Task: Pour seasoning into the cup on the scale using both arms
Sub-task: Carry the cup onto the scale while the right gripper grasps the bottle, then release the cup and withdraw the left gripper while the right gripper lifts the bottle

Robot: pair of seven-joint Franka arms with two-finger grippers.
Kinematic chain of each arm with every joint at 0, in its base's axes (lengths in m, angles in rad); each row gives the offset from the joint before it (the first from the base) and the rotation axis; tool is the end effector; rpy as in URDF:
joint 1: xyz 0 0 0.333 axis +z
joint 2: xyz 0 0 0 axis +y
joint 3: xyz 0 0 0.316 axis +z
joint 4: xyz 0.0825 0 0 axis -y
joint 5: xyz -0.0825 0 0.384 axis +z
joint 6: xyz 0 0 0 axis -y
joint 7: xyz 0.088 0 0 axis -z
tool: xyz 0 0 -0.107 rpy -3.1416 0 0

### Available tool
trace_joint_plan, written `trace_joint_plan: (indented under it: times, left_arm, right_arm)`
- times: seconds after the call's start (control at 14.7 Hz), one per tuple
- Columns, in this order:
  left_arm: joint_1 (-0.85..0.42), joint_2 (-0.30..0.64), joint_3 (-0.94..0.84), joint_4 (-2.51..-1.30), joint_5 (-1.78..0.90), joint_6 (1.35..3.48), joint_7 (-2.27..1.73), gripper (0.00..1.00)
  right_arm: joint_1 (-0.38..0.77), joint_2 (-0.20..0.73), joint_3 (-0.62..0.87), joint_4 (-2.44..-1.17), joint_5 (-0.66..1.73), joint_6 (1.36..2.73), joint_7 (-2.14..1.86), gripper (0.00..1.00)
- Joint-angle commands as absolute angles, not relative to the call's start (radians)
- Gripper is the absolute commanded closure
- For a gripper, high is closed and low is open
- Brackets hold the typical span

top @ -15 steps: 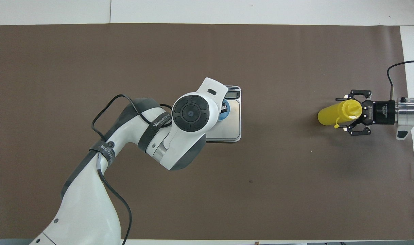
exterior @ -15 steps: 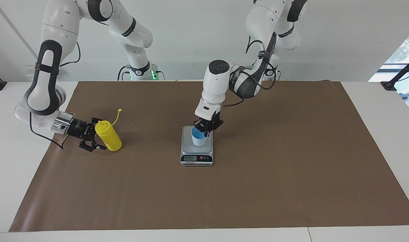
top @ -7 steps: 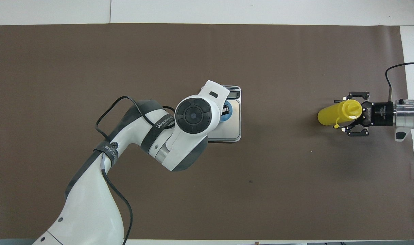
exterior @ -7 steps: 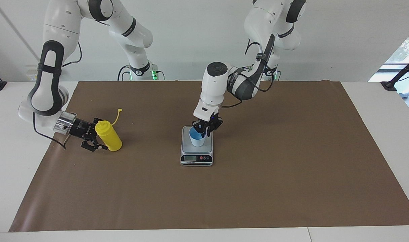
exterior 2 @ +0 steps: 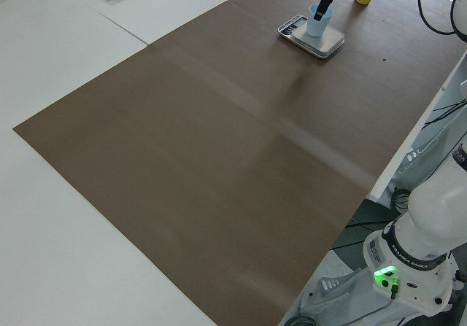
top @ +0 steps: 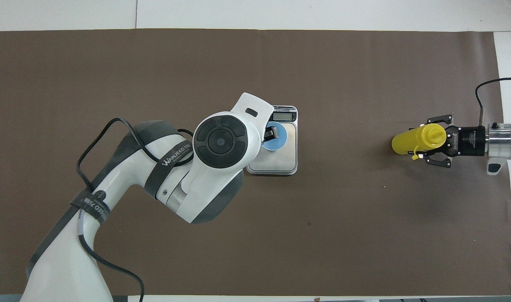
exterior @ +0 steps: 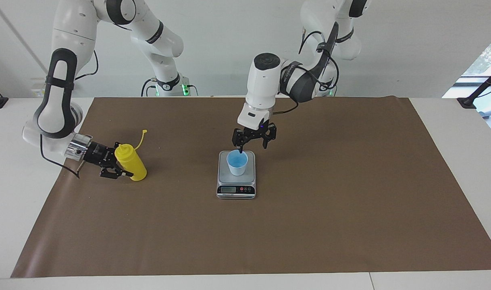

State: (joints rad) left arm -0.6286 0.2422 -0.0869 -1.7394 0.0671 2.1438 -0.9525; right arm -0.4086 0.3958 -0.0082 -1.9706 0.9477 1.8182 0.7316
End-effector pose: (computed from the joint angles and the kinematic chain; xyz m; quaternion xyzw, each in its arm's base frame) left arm 0.4913 -0.4178 0.4515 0.9910 0.1042 0.0691 0.0474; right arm 0.5477 -0.1693 0.2628 -0.5963 0.6566 0.2994 0.3516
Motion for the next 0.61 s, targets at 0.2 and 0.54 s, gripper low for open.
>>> trace_joint_plan:
  times: [0.2,0.54]
  left_arm:
    - [-0.433,0.066,-0.086,-1.926,0.087,2.099,-0.699,0.0]
    - [-0.226,0.018,-0.075,-1.892,0.023,2.059,-0.435,0.0]
  right_arm:
    - [-0.322,0.309,0.0,-1.934,0.911,1.782,0.923,1.0]
    - [-0.131,0.233,-0.002,-1.928,0.74,1.888,1.185,1.0]
